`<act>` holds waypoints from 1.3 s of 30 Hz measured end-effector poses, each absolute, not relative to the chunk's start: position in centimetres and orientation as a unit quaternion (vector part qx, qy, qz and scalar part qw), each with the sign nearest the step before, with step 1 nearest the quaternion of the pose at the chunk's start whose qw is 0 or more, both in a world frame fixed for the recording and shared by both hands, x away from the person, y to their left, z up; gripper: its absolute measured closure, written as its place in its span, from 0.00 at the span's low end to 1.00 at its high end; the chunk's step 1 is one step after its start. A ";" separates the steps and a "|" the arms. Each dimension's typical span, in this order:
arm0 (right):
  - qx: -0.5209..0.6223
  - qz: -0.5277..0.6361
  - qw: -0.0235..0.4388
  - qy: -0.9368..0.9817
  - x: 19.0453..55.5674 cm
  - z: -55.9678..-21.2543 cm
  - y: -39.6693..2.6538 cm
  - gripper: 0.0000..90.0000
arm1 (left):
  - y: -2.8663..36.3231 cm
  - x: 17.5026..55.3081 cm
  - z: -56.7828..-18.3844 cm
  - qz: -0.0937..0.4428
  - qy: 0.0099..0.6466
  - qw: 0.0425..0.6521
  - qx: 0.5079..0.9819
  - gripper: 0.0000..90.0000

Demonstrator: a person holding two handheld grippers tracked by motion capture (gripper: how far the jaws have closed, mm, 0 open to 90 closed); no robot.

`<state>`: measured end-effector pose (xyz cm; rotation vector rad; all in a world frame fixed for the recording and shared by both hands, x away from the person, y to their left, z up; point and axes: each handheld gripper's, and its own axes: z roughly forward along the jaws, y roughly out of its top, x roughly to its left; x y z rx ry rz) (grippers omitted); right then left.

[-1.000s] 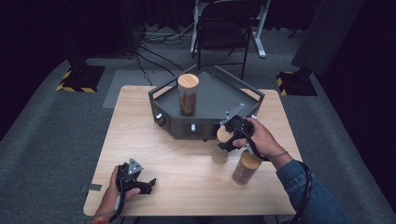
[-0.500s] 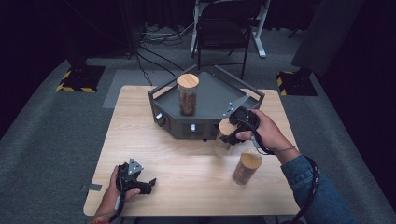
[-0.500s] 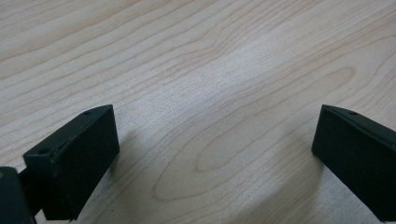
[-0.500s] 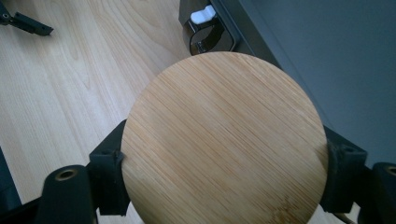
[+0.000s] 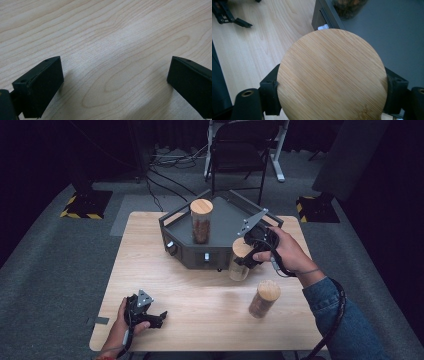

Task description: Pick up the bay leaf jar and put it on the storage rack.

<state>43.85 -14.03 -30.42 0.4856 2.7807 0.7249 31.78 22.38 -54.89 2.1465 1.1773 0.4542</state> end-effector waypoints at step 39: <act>0.137 0.274 0.141 0.941 44.6 -22.3 -12.3 0.26 | 22.4 31.7 -54.9 0.172 0.445 0.319 0.819 0.01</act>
